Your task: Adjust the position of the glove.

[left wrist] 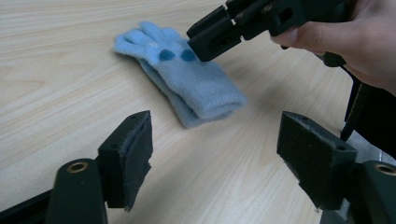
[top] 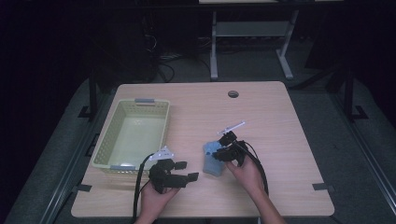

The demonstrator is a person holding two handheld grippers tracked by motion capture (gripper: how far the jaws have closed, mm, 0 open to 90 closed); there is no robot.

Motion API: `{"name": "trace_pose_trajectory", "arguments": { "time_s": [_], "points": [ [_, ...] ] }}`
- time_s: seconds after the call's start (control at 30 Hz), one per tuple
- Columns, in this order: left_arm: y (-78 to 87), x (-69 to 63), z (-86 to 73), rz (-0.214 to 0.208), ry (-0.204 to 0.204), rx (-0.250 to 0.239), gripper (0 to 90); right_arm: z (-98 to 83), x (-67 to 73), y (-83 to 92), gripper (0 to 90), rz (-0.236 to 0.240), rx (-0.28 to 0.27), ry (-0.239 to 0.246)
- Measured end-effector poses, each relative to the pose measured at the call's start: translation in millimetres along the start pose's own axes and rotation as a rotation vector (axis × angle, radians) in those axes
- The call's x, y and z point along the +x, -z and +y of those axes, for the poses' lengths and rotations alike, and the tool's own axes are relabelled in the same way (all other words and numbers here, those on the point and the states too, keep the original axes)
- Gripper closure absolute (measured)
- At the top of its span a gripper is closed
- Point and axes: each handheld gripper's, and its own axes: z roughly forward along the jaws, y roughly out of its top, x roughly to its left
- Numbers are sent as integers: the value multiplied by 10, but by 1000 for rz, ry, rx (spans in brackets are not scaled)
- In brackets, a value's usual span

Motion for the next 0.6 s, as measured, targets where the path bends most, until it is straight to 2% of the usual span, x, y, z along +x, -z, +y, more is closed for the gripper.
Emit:
{"name": "trace_pose_trajectory", "arguments": {
  "time_s": [0.13,0.2,0.23,0.27,0.3,0.33,0.37,0.43,0.47,0.5,0.53,0.6],
  "points": [
    [-43,-28,17,-12,14,3,289,-19,-1,-31,786,17,-13,-10],
    [-67,-51,34,-11,15,7,308,-41,-4,-100,801,25,2,-12],
    [-96,-58,55,-7,20,11,313,-67,-27,-188,796,30,27,-19],
    [-96,-58,55,-7,20,11,318,-67,-27,-188,796,30,27,-19],
    [-132,-44,79,1,28,18,324,-83,-68,-193,760,55,14,-35],
    [-132,-44,79,1,28,18,328,-83,-68,-193,760,55,14,-35],
    [-186,-18,107,6,46,31,329,-88,-82,-151,693,51,3,-28],
    [-244,12,137,0,73,36,329,-104,-91,-92,637,47,-16,-34],
    [-244,12,137,0,73,36,329,-114,-99,-56,615,58,-25,-49],
    [-300,30,168,-1,98,38,329,-127,-120,-22,585,63,-28,-56],
    [-300,30,168,-1,98,38,329,-143,-143,15,560,73,-39,-71],
    [-360,52,222,4,125,41,328,-188,-199,85,523,103,-74,-118]
  ]
}}
